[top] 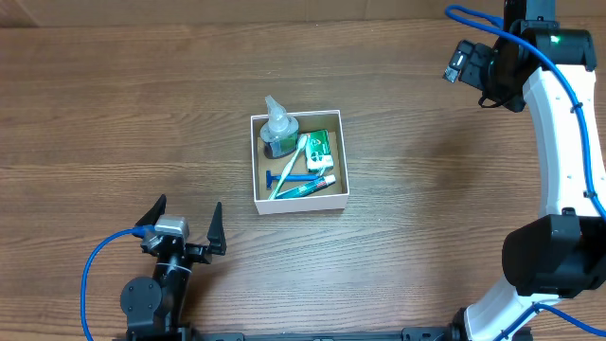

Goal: Pack container

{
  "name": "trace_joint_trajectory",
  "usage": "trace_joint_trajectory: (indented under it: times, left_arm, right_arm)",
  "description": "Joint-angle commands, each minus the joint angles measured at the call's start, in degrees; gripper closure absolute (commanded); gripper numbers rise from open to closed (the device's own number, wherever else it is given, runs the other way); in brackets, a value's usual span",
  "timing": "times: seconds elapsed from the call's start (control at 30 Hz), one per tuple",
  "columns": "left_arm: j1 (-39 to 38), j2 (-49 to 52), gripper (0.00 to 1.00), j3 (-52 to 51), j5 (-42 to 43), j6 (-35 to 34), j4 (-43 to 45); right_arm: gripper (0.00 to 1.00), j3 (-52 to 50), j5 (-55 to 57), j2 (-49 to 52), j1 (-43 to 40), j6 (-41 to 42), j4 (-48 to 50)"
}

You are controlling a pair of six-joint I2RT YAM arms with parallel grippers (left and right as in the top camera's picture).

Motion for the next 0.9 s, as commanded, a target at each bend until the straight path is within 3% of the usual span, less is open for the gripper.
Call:
trace_joint_trajectory:
  times: [0.0,0.37,0.53,0.67,0.87]
  left_arm:
    - [-0.37,-0.61,0.00,-0.20,-0.76,0.66,-0.04]
    - [-0.37,-0.61,0.00,-0.20,-0.76,0.66,-0.04]
    - [-0.37,-0.61,0.00,-0.20,-0.76,0.66,-0.04]
    - [-0.37,-0.61,0.00,-0.20,-0.76,0.66,-0.04]
    - [-0.37,-0.61,0.00,-0.20,-0.76,0.63,-0.04]
  right_arm:
    - [0.00,1.36,0.94,-0.52,-0.15,0.00,0.15]
    - [0.00,1.36,0.92,-0.52,-0.15,0.00,0.55]
    - [0.00,1.36,-0.57,-6.21,0.72,0.04,1.64]
    - [0.00,-1.44,-0.55,-14.95,3.06,-0.04,13.92]
    - [0.00,-18.69,-0.59,-30.75,4.98,-0.44,30.62]
